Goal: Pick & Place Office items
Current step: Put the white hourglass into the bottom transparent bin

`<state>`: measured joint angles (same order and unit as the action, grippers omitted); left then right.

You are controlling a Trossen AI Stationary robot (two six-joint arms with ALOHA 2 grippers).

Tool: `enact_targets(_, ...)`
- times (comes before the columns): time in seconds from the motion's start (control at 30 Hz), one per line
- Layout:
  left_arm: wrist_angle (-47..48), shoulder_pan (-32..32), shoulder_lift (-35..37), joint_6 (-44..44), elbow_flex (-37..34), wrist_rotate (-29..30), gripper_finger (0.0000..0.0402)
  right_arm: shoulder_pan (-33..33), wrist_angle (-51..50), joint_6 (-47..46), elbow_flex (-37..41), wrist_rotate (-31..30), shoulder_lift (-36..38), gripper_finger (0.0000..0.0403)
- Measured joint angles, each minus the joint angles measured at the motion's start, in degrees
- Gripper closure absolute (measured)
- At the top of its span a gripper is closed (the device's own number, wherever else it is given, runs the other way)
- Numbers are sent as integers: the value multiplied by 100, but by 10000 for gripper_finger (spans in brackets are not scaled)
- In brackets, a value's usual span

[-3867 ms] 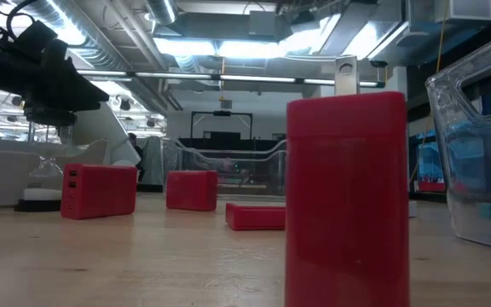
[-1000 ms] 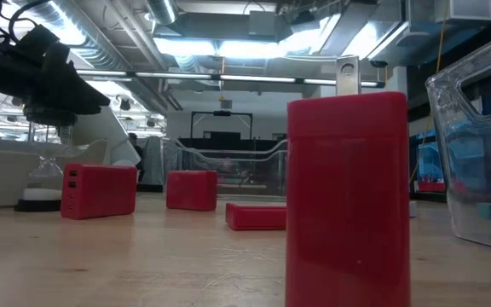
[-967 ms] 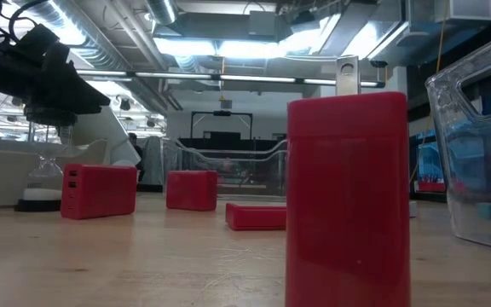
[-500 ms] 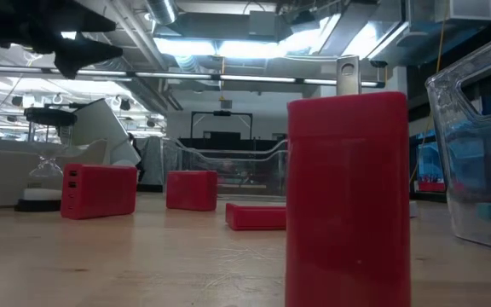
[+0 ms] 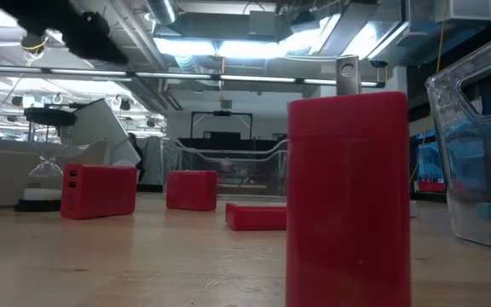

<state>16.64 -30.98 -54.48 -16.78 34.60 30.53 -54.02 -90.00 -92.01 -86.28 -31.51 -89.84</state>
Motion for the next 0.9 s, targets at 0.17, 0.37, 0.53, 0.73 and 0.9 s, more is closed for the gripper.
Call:
enact_targets(0.17,2129,-20,-931,-1206,985,-475,96,3,0,235,0,-139,0,117)
enact_targets(0.37,3355,-18,-1564,-1570,1692,-903,95,3,-2,275,0,-409,-2,117)
enact_targets(0.53,3617,68,-1860,-1410,1721,-1042,95,0,-2,293,0,-411,-2,117)
enact_targets(0.73,3646,268,-2157,-1209,1721,-1141,95,-2,-2,420,0,-414,-2,117)
enact_targets(0.9,3642,503,-2355,-1097,1721,-1503,95,-2,-2,427,0,-558,-4,117)
